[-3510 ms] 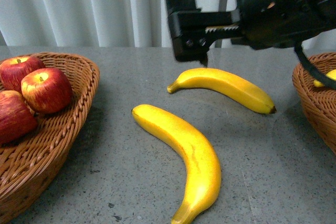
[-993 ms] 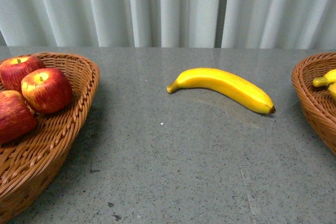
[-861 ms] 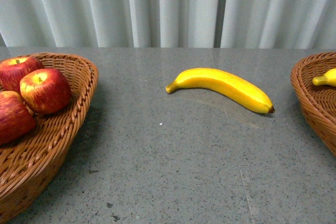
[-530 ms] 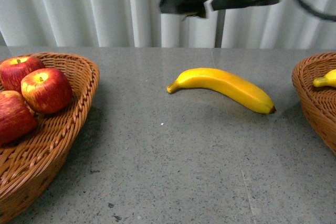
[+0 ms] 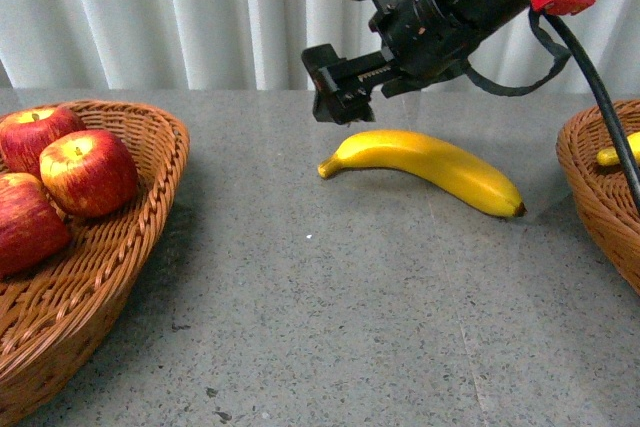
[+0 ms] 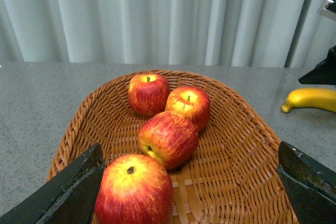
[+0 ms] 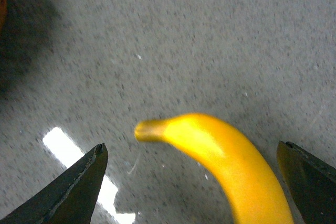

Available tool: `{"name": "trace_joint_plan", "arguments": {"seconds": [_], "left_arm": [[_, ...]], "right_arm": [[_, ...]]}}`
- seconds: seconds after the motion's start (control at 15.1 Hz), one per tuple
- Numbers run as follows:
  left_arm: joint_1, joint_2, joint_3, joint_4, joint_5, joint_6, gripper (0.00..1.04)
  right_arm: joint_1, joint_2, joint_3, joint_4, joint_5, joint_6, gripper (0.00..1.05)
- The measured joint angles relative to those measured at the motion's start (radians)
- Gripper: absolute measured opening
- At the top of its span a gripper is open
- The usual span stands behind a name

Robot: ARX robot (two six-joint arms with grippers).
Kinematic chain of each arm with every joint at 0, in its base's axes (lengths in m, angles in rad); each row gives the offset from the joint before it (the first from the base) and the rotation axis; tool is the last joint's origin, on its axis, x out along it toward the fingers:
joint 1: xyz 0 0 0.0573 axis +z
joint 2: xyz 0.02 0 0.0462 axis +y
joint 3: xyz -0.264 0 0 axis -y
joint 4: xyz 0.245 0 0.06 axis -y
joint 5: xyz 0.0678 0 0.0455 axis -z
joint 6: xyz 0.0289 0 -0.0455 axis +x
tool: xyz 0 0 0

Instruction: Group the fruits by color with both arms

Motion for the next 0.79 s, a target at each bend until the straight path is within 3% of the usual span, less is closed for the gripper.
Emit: {"name": "trace_joint_plan", "arguments": {"seconds": [0.26,0.6,0.79], "left_arm": [[0.0,0.0,0.0,0.0,0.0,0.0,0.98],[0.0,0.0,0.0,0.0,0.0,0.0,0.98],[0.0,0.0,0.0,0.0,0.0,0.0,0.98]], "right_arm": [[-0.055,0.035,0.004,-0.048,0.045,-0.123,0.98],[-0.048,0.084,0.001,-0.055,0.111,-0.16,0.98],[-0.03,0.084,-0.03,-0.033,0.105,-0.181,0.63]]}}
